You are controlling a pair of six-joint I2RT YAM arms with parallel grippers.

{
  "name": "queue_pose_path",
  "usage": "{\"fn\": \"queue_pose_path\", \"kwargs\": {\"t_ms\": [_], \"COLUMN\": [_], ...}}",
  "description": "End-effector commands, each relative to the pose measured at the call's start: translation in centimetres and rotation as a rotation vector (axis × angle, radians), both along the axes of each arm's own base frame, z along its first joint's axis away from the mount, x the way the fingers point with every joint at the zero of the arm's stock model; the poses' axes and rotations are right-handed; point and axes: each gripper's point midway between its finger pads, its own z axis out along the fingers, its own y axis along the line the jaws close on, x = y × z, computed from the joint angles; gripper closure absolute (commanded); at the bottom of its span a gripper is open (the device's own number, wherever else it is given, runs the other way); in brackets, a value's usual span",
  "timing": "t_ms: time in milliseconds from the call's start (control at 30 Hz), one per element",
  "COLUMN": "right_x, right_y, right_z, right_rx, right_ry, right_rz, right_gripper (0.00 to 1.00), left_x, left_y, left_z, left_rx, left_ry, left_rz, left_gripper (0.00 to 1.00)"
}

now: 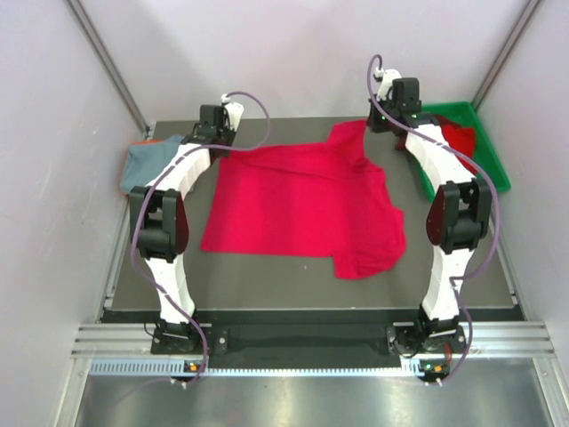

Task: Fold and stack the t-shirts
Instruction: Flatten the tshirt out

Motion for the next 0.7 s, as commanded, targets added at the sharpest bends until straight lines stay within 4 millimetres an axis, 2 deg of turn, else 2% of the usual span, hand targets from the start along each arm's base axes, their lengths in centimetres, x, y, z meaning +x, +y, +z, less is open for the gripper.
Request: {"fn": "queue_pose_path", "kwargs": {"t_ms": [0, 100, 200, 333, 367, 433, 467, 533, 567, 600, 667], "right_x": [0.4, 0.3, -0.1, -0.9, -1.4, -2.2, -3.0, -3.6, -4.1, -4.2, -4.2], "right_y": [-1.4, -2.5, -3.3, -4.3, -4.5, -4.7, -4.8, -5.2, -5.3, -5.4, -5.6], "right_z": [9.8, 13.3, 16.1, 18.4, 19.5, 20.2, 21.2, 20.3, 20.6, 19.2, 18.5], "right_rx": [-0.080, -0.139, -0.196, -0.231, -0.233, -0.249, -0.252, -0.273, -0.276, -0.288, -0.291], "right_ry": [-0.246, -0.332, -0.400, -0.450, -0.470, -0.477, -0.493, -0.469, -0.478, -0.449, -0.440], "right_rz": [0.006, -0.013, -0.026, -0.054, -0.056, -0.054, -0.056, -0.054, -0.054, -0.052, -0.055], "right_gripper": [1.00, 1.00, 1.00, 1.00, 1.00, 1.00, 1.00, 1.00, 1.00, 1.00, 1.00], "left_x": [1.9, 2.6, 3.2, 3.3, 3.3, 2.8, 2.5, 1.8, 1.6, 1.3, 0.6], "left_y": [-0.3, -0.5, -0.3, 0.2, 0.2, 0.2, 0.1, 0.0, -0.2, -0.2, 0.0], "left_z": [8.4, 12.9, 16.3, 19.7, 20.4, 22.1, 22.2, 22.4, 22.1, 20.3, 20.0], "left_rx": [-0.058, -0.068, -0.067, -0.084, -0.090, -0.100, -0.102, -0.108, -0.114, -0.111, -0.112], "left_ry": [-0.204, -0.296, -0.369, -0.436, -0.449, -0.476, -0.471, -0.462, -0.454, -0.419, -0.425], "left_rz": [0.007, -0.004, -0.013, -0.002, 0.000, -0.004, -0.008, -0.016, -0.030, -0.034, -0.027], "left_gripper": [1.00, 1.00, 1.00, 1.00, 1.00, 1.00, 1.00, 1.00, 1.00, 1.00, 1.00]}}
